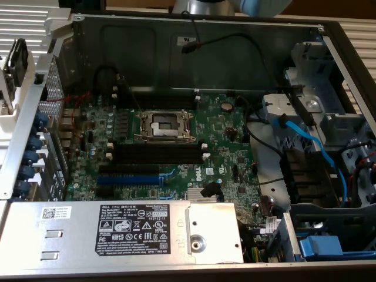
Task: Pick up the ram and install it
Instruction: 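Pick up the ram and move it above insertion slot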
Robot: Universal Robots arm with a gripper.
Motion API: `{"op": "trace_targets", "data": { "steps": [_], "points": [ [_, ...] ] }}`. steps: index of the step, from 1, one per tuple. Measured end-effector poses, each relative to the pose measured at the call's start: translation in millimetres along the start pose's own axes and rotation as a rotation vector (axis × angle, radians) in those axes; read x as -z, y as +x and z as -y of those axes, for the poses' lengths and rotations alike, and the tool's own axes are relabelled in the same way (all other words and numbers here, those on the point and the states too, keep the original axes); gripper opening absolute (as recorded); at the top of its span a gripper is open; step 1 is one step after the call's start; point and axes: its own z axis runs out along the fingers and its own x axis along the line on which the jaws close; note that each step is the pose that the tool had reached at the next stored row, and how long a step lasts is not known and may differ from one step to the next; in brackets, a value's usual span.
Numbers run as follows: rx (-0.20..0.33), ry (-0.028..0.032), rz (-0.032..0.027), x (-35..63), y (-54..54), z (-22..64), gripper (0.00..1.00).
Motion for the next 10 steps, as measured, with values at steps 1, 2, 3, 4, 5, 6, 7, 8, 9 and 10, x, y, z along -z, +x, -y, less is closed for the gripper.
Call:
{"op": "trace_targets", "data": {
  "steps": [1,2,3,4,5,6,7,8,9,10],
  "points": [
    [0.0,-0.0006,0.0001,0.6,1.2,3.8,0.12],
    [0.0,-0.0012,0.0002,1.2,2.3,7.5,0.12],
    [0.0,-0.0017,0.0004,1.7,3.5,11.3,0.12],
    [0.0,-0.0023,0.0005,2.3,4.7,15.1,0.12],
    [0.0,-0.0028,0.0006,2.9,5.9,18.8,0.12],
    [0.0,-0.0034,0.0007,3.4,7.0,22.5,0.12],
    [0.0,-0.0042,0.0008,4.0,8.1,26.3,0.12],
    [0.0,-0.0049,0.0009,4.5,9.2,30.0,0.12],
    [0.0,-0.0056,0.001,5.0,10.2,33.8,0.12],
    [0.0,-0.0065,0.0011,5.5,11.2,37.6,0.12]
  ]
}}
